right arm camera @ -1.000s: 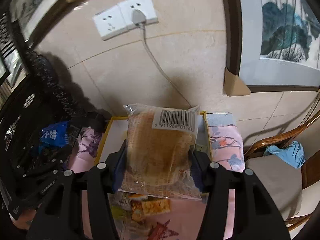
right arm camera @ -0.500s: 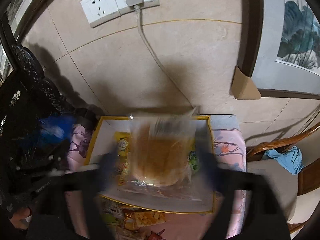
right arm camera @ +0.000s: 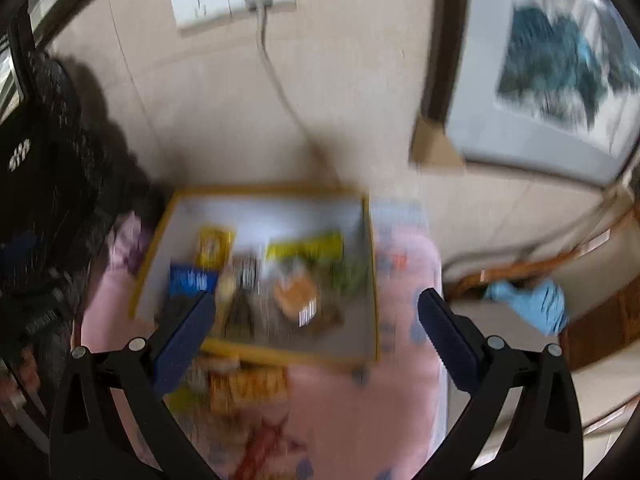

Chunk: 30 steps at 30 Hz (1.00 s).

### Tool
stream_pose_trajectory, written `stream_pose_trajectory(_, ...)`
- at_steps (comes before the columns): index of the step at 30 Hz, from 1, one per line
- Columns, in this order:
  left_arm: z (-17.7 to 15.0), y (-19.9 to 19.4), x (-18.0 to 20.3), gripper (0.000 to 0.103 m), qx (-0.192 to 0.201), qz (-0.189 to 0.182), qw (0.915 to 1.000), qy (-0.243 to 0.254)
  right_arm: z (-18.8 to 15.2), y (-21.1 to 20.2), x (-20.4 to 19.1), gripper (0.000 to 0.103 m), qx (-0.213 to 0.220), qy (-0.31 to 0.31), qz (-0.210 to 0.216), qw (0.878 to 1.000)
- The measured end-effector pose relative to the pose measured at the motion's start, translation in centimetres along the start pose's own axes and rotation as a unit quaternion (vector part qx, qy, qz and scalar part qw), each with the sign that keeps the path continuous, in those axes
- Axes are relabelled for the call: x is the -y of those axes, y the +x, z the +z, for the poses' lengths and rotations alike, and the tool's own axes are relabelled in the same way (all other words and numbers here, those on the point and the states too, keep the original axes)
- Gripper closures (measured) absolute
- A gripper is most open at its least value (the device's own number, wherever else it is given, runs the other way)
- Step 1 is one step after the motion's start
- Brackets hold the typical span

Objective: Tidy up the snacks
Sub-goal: 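Move both grippers back over the snack pile on the table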

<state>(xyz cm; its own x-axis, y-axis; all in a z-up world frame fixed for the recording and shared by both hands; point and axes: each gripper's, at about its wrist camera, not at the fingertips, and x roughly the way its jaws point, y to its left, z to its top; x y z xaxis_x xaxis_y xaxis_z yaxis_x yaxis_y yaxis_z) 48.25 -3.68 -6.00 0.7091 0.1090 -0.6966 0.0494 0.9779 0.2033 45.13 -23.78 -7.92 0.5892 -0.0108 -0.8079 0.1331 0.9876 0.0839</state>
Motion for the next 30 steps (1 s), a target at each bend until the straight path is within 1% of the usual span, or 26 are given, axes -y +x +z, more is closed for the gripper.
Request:
stream_pose_trajectory(1,-1.4,-0.2,-0.5,0.002,-0.008,0.003,1.0000,-0.002,-1.7,0.5,0.3,0.001,-0.011,0.012,0.001,1.000)
stream_pose_trajectory(3,-4.5,-0.6,-1.4,0.002,-0.026,0.010,0.9996,-0.009,-5.7,3.0,0.6,0.001,-0.054,0.035,0.020,0.998)
stream_pose_trajectory(4,-5.6,-0.7,-1.6,0.002,-0.034,0.011,0.9993,-0.009,-6.9,3.8,0.4,0.001,-0.061,0.034,0.026,0.997)
stream_pose_trajectory(5,-8.1,-1.1,-2.0,0.002,-0.048,0.018,0.9986,-0.012,-8.4,5.2,-0.3,0.001,-0.066,0.014,0.030,0.997)
stream_pose_trajectory(7,-11.1,-1.3,-2.2,0.002,-0.073,0.015,0.9972,-0.003,-10.4,7.0,-2.3,0.001,-0.055,-0.063,0.041,0.996)
stream_pose_trajectory(8,-13.3,-1.4,-2.3,0.002,-0.093,0.015,0.9955,0.006,-11.6,8.0,-3.6,0.001,-0.047,-0.126,0.044,0.990)
stream_pose_trajectory(9,-15.0,-1.5,-2.2,0.002,-0.109,0.016,0.9938,0.016,-12.9,8.9,-4.9,0.001,-0.042,-0.192,0.046,0.979)
stream_pose_trajectory(10,-16.7,-1.5,-2.0,0.002,-0.124,0.019,0.9918,0.025,-13.6,9.5,-5.6,0.001,-0.040,-0.235,0.050,0.970)
stream_pose_trajectory(12,-19.1,-1.4,-1.9,0.002,-0.146,0.023,0.9884,0.035,-15.8,11.0,-7.6,0.001,-0.040,-0.344,0.057,0.936)
stream_pose_trajectory(13,-20.6,-1.2,-1.8,0.002,-0.161,0.028,0.9859,0.037,-16.4,11.3,-8.2,0.001,-0.040,-0.377,0.063,0.923)
stream_pose_trajectory(14,-21.5,-1.0,-1.8,0.002,-0.172,0.031,0.9839,0.036,-17.1,11.5,-9.1,0.001,-0.032,-0.420,0.074,0.904)
stream_pose_trajectory(15,-22.5,-0.9,-1.8,0.002,-0.185,0.032,0.9815,0.035,-17.4,11.8,-9.7,0.001,-0.026,-0.448,0.084,0.890)
stream_pose_trajectory(16,-23.7,-0.5,-1.8,0.002,-0.205,0.032,0.9777,0.033,-17.5,12.1,-10.2,0.001,-0.027,-0.469,0.094,0.878)
stream_pose_trajectory(17,-24.4,-0.3,-2.0,0.002,-0.214,0.034,0.9757,0.031,-17.3,12.6,-10.6,0.001,-0.028,-0.485,0.104,0.868)
stream_pose_trajectory(18,-25.3,-0.1,-2.1,0.002,-0.225,0.037,0.9731,0.029,-16.9,13.1,-10.9,0.001,-0.032,-0.496,0.117,0.860)
stream_pose_trajectory(19,-26.0,0.1,-2.2,0.002,-0.236,0.043,0.9705,0.028,-16.6,13.5,-10.9,0.001,-0.041,-0.502,0.129,0.855)
stream_pose_trajectory(20,-26.6,0.1,-2.3,0.002,-0.243,0.048,0.9685,0.025,-15.9,14.3,-11.0,0.001,-0.065,-0.504,0.147,0.849)
stream_pose_trajectory(22,-27.4,0.4,-2.6,0.002,-0.259,0.048,0.9646,0.017,-15.5,15.4,-11.0,0.001,-0.095,-0.505,0.169,0.841)
stream_pose_trajectory(23,-27.8,0.5,-2.4,0.002,-0.263,0.046,0.9635,0.015,-15.5,15.6,-11.1,0.001,-0.115,-0.512,0.190,0.830)
stream_pose_trajectory(24,-28.0,0.6,-2.4,0.002,-0.267,0.044,0.9626,0.013,-15.7,15.9,-11.3,0.001,-0.138,-0.512,0.200,0.824)
stream_pose_trajectory(26,-28.2,0.9,-2.0,0.002,-0.271,0.040,0.9616,0.017,-15.6,15.7,-11.6,0.001,-0.153,-0.499,0.206,0.828)
stream_pose_trajectory(27,-28.2,1.1,-1.7,0.002,-0.273,0.036,0.9611,0.021,-15.6,15.6,-11.7,0.001,-0.169,-0.492,0.208,0.829)
stream_pose_trajectory(28,-28.2,1.1,-1.4,0.002,-0.275,0.032,0.9606,0.027,-15.7,15.2,-11.7,0.001,-0.194,-0.477,0.220,0.829)
stream_pose_trajectory(29,-28.2,1.3,-1.0,0.002,-0.275,0.026,0.9603,0.036,-15.6,14.9,-11.6,0.001,-0.219,-0.464,0.235,0.826)
stream_pose_trajectory(30,-28.2,1.3,-0.6,0.002,-0.274,0.021,0.9604,0.044,-15.9,14.5,-11.6,0.001,-0.247,-0.452,0.255,0.818)
